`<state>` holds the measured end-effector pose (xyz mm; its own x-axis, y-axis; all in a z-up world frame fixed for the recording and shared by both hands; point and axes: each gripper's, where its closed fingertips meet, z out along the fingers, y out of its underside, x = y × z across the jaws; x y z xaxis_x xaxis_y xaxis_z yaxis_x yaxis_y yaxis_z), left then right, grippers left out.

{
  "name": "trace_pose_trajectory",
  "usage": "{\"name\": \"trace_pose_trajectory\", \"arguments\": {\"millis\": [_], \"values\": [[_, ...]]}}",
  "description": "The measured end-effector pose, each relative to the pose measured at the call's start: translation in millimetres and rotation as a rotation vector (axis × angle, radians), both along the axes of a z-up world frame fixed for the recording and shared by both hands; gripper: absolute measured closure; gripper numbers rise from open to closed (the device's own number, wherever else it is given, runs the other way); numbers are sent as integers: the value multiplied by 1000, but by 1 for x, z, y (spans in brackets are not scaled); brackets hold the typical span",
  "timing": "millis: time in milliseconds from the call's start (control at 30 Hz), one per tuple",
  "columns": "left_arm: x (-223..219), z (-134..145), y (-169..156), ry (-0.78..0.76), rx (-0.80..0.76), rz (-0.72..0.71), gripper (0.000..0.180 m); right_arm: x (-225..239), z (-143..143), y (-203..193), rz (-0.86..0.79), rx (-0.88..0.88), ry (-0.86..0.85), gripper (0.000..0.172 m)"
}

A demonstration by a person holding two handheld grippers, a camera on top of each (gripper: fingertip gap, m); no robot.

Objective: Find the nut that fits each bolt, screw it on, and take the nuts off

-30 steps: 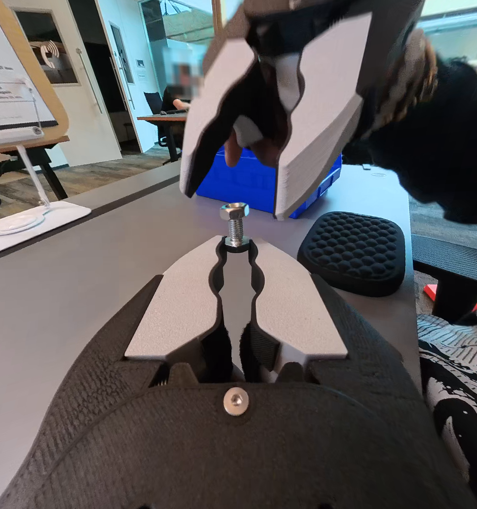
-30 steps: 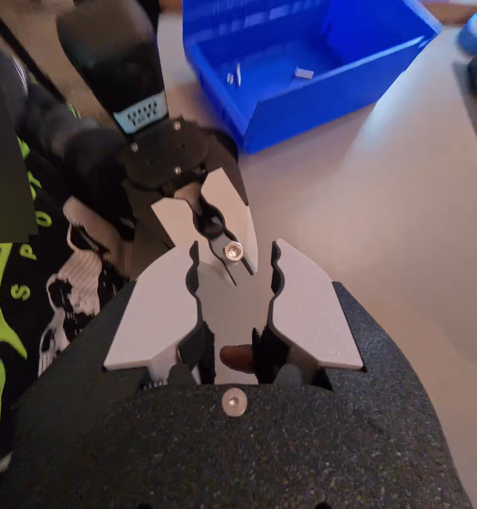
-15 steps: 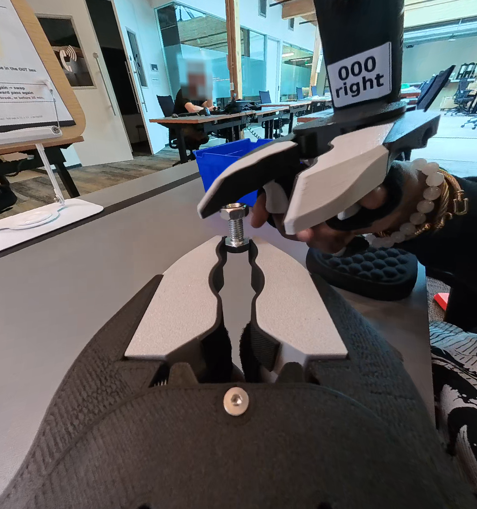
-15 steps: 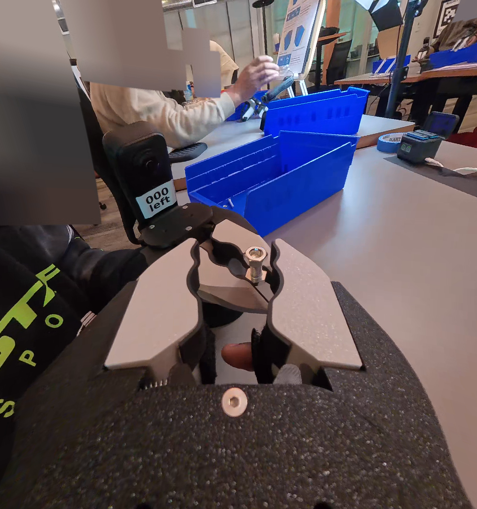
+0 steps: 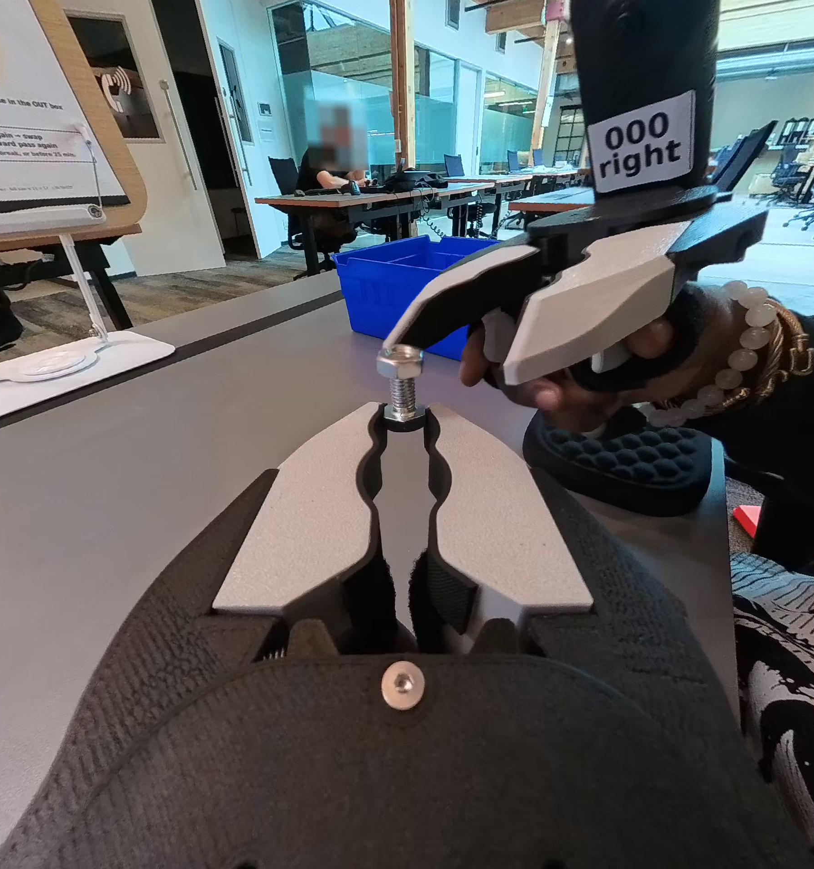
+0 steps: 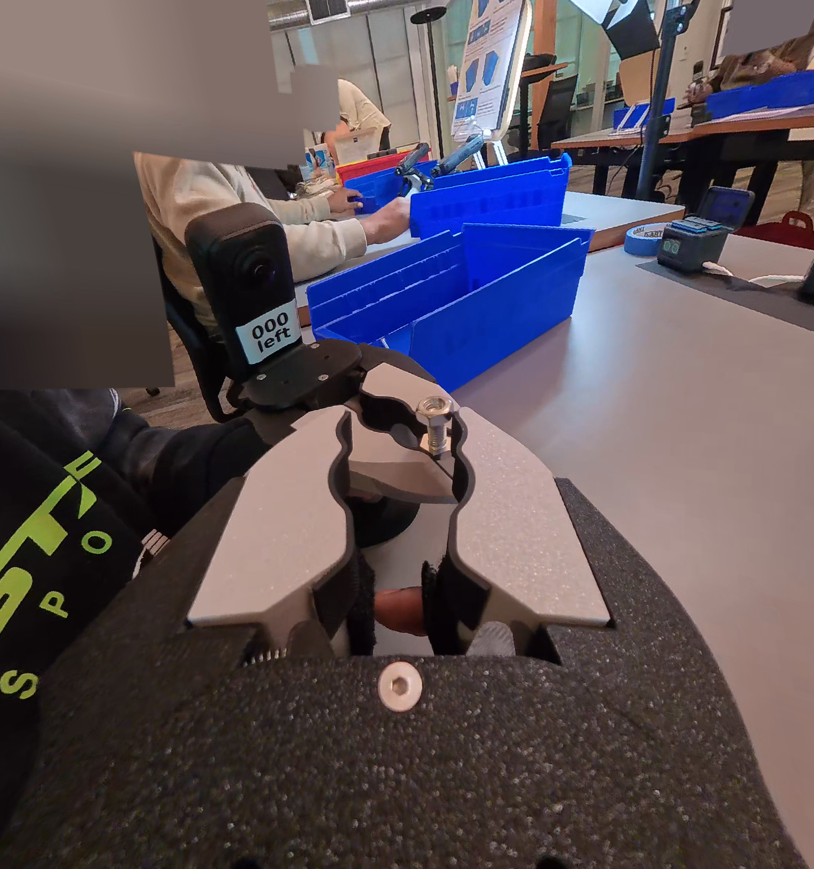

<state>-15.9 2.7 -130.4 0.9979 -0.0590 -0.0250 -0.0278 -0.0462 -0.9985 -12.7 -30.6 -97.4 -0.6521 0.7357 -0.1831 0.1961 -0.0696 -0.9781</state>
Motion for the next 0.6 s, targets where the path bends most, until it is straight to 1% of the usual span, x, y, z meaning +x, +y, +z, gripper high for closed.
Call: {"name": "trace_pose_trajectory", "arguments": {"millis": [100, 233, 367, 600], "values": [[0, 0, 0, -1, -2, -2, 165, 0, 3, 5, -25, -4, 16, 132], [1, -1, 0, 2, -3, -5, 165, -7, -1, 4, -30, -2, 5, 127], [1, -1, 0, 2, -3, -5, 165, -11, 0, 0, -26, 2, 34, 134], [0, -1, 1, -6, -5, -7, 165, -13, -2, -1, -22, 20, 41, 138]]}}
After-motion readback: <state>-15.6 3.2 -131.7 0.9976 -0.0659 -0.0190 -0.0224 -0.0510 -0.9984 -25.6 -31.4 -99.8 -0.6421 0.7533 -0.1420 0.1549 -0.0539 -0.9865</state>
